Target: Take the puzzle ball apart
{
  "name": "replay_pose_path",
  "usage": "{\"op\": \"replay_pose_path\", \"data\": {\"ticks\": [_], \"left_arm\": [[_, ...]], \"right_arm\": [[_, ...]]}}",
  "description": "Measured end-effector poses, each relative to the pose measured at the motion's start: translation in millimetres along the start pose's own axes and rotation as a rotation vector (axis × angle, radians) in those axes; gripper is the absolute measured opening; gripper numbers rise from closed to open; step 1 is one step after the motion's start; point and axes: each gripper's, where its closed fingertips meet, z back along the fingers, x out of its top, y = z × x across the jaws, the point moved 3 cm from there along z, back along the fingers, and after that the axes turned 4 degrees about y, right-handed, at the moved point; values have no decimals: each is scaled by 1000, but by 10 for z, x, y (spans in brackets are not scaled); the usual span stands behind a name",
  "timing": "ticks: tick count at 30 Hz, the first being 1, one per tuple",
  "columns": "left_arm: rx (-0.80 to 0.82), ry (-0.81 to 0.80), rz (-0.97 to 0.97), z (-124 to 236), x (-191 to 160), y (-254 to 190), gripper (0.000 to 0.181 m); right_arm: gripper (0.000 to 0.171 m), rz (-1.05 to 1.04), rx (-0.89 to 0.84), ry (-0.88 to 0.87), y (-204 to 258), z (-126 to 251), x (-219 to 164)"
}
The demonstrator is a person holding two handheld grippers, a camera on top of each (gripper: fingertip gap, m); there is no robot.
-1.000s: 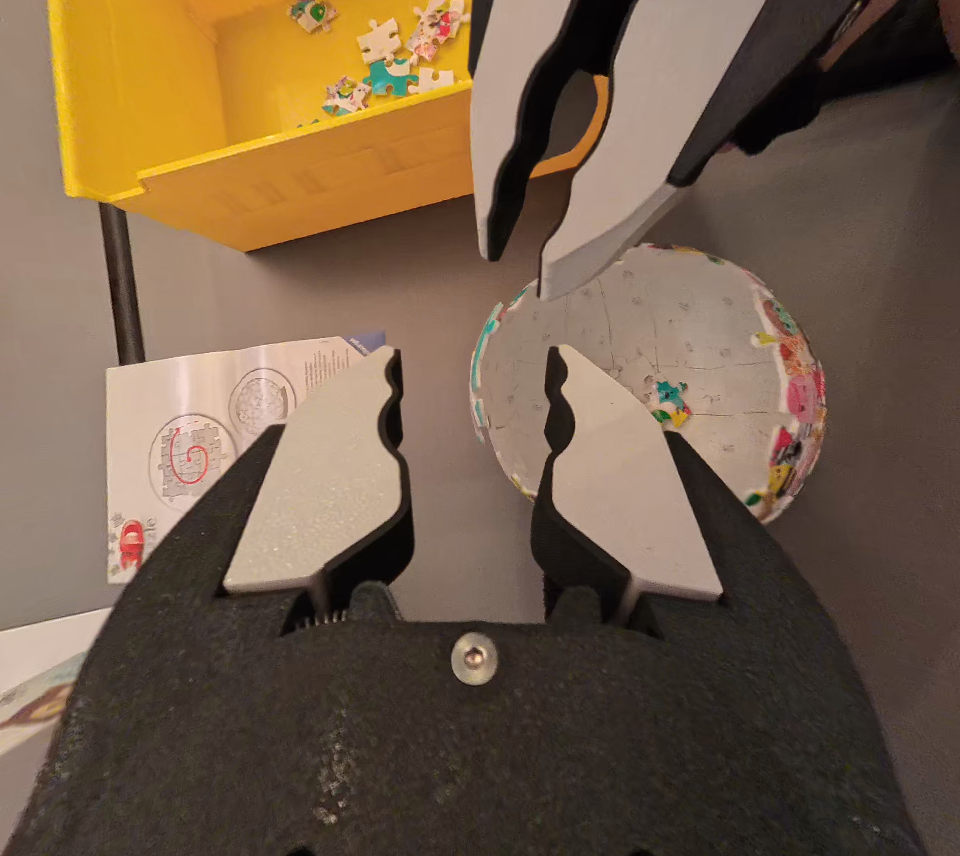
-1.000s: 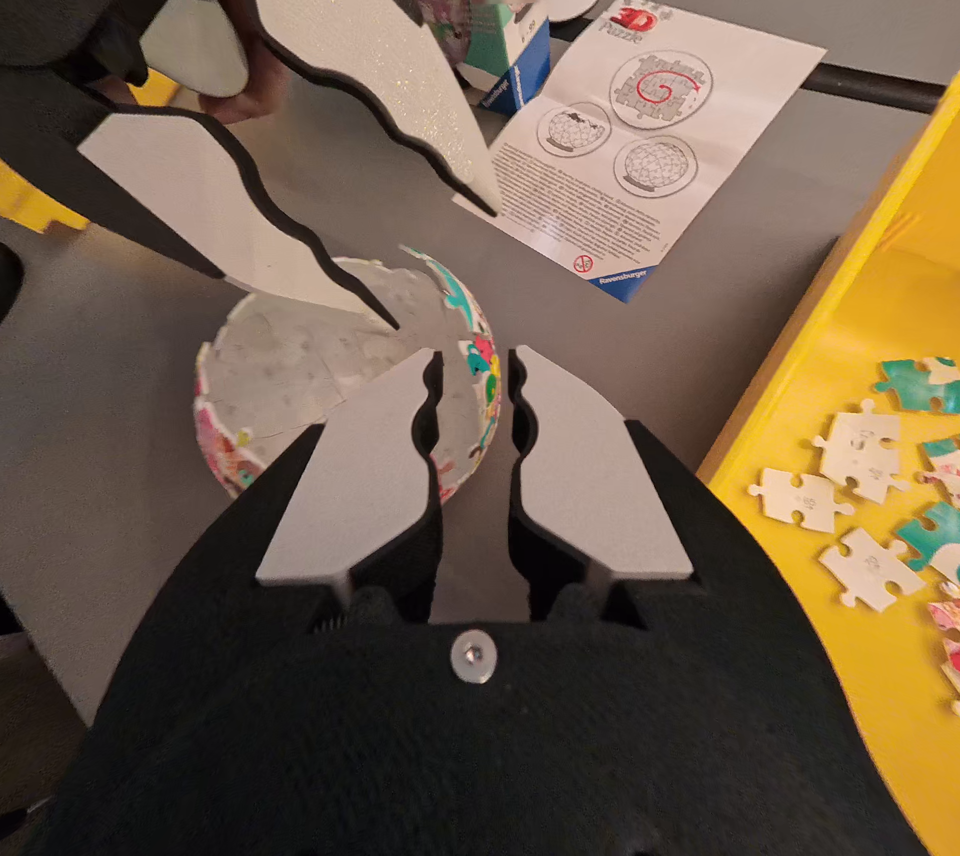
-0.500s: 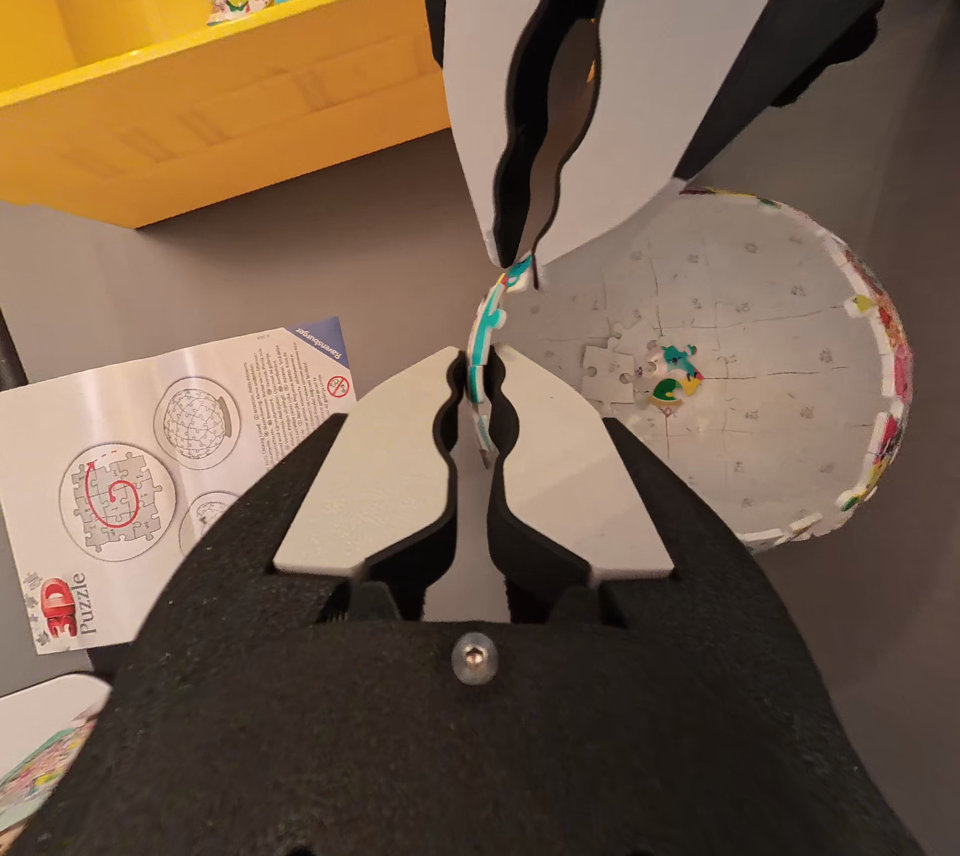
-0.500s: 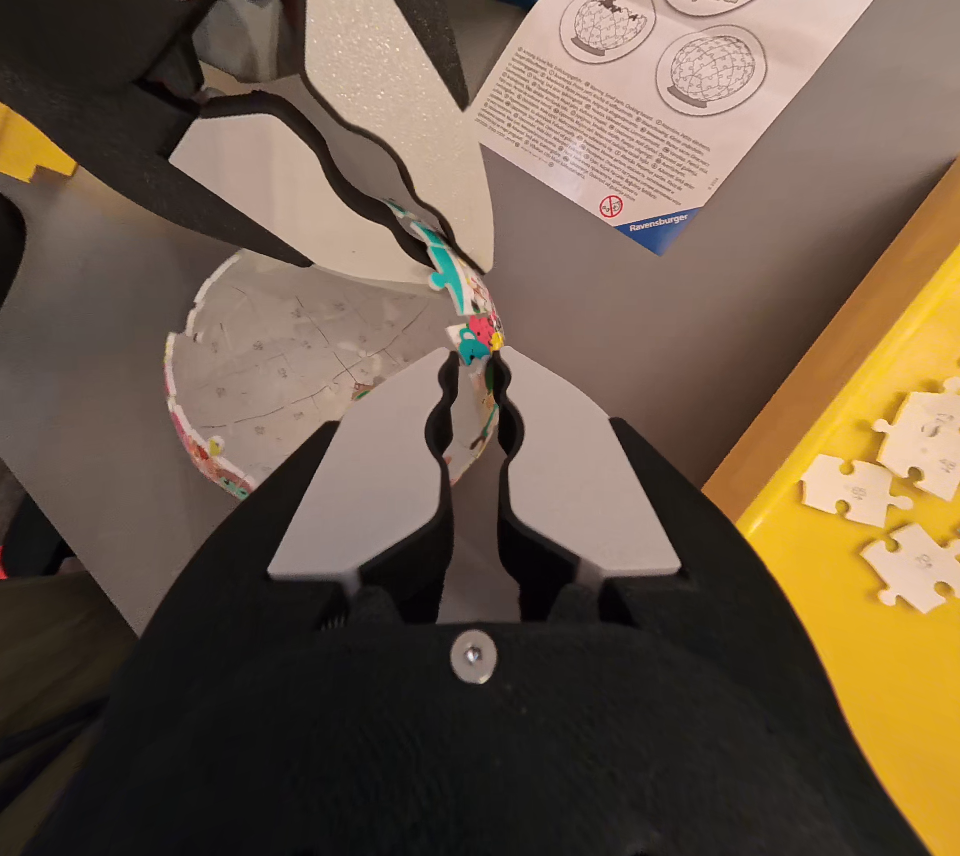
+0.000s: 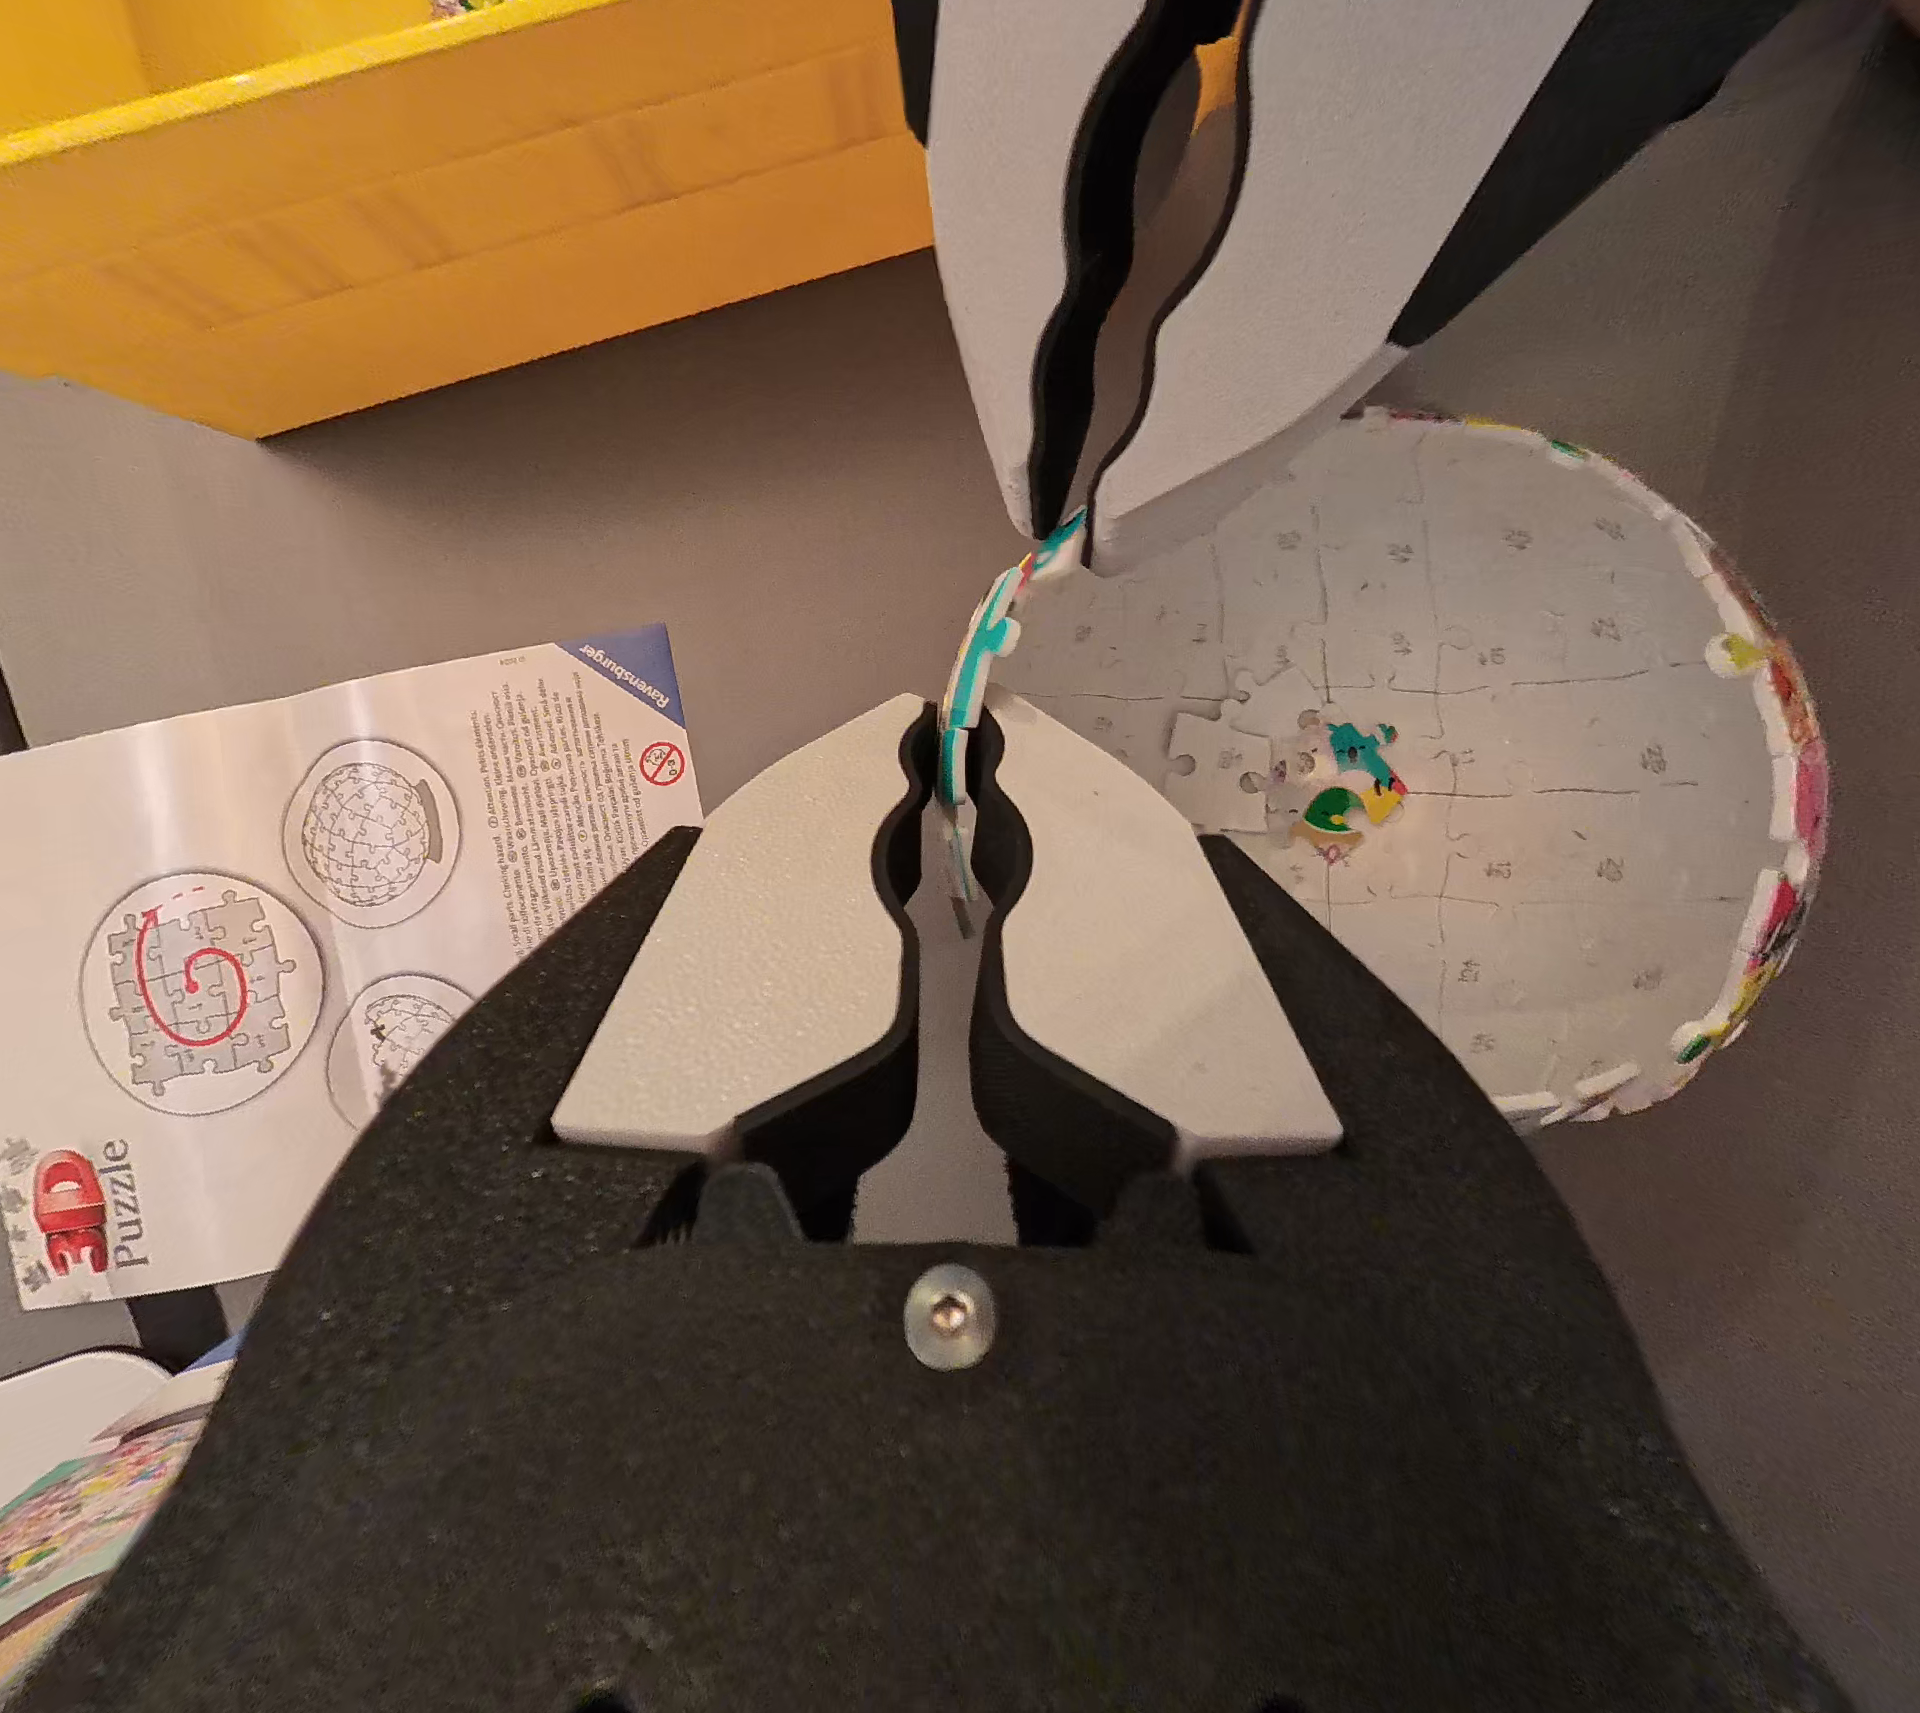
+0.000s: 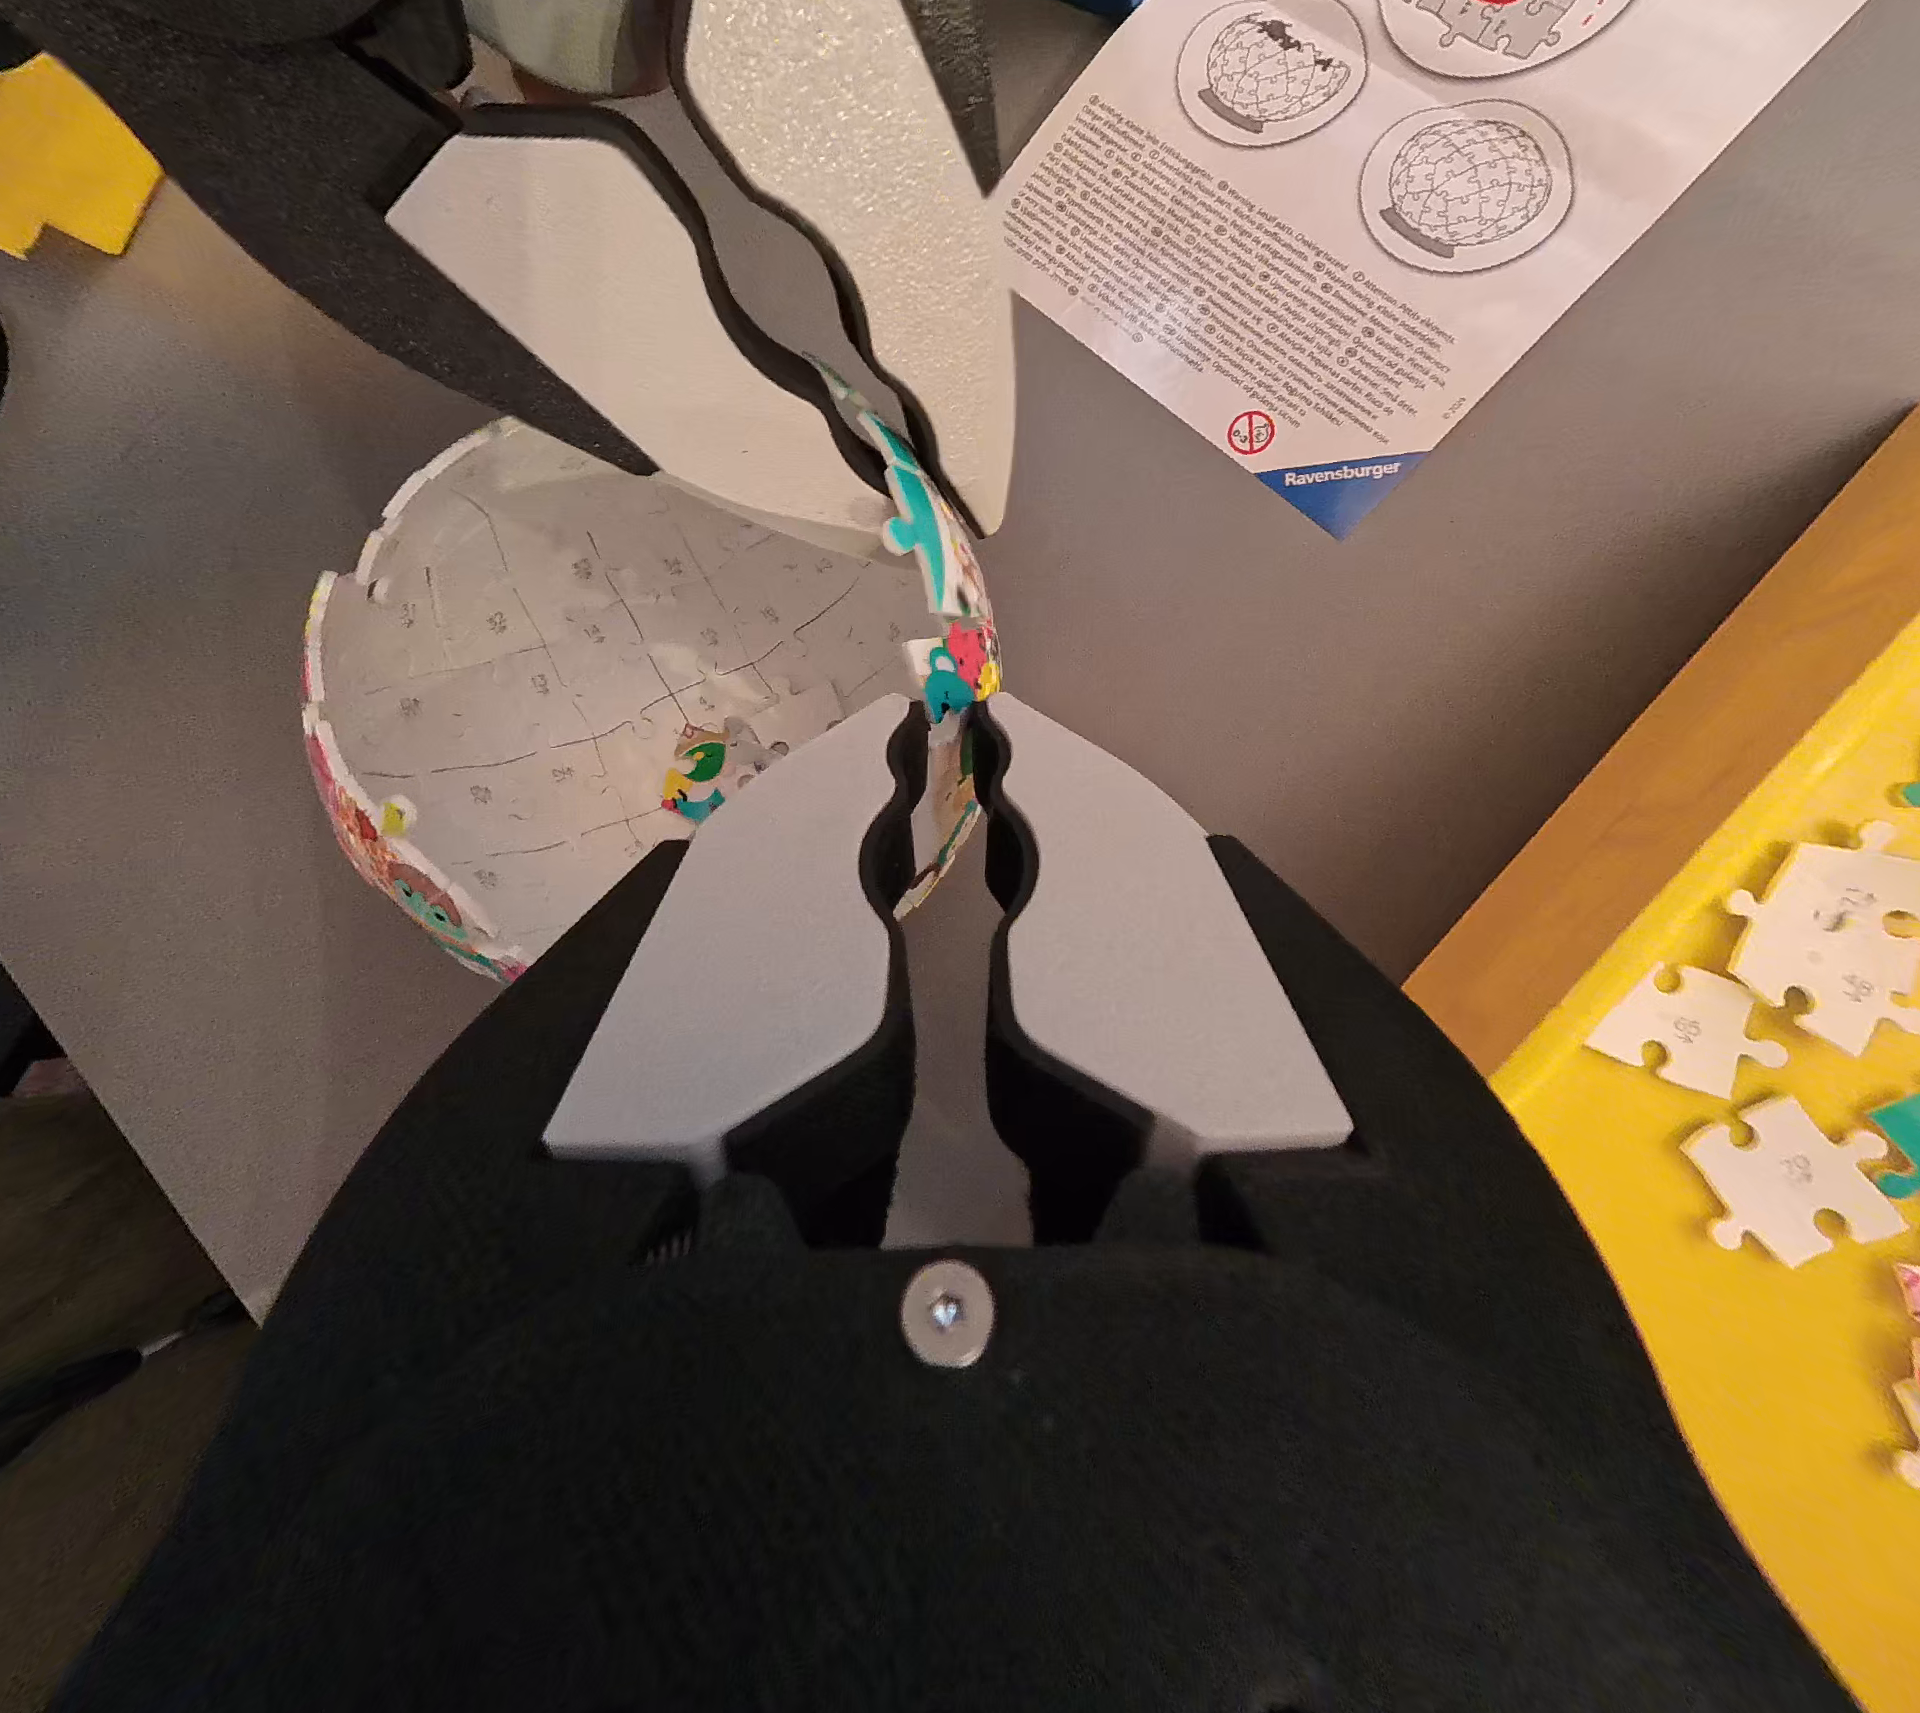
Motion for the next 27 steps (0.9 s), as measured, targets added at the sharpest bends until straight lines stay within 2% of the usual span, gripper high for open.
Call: {"op": "replay_pose_path", "data": {"ticks": [11, 18, 22, 27], "left_arm": [[58, -46, -64, 68, -6, -63, 4], [-46, -73, 78, 84, -23, -39, 4], [-162, -102, 163, 140, -5, -78, 16], [-169, -49, 168, 210, -1, -8, 28]], "right_arm": [[9, -37, 16, -38, -37, 36, 13], [7, 149, -26, -41, 47, 29, 23], [8, 123, -7, -59, 36, 43, 39], [9, 129, -12, -72, 40, 51, 42]]}}
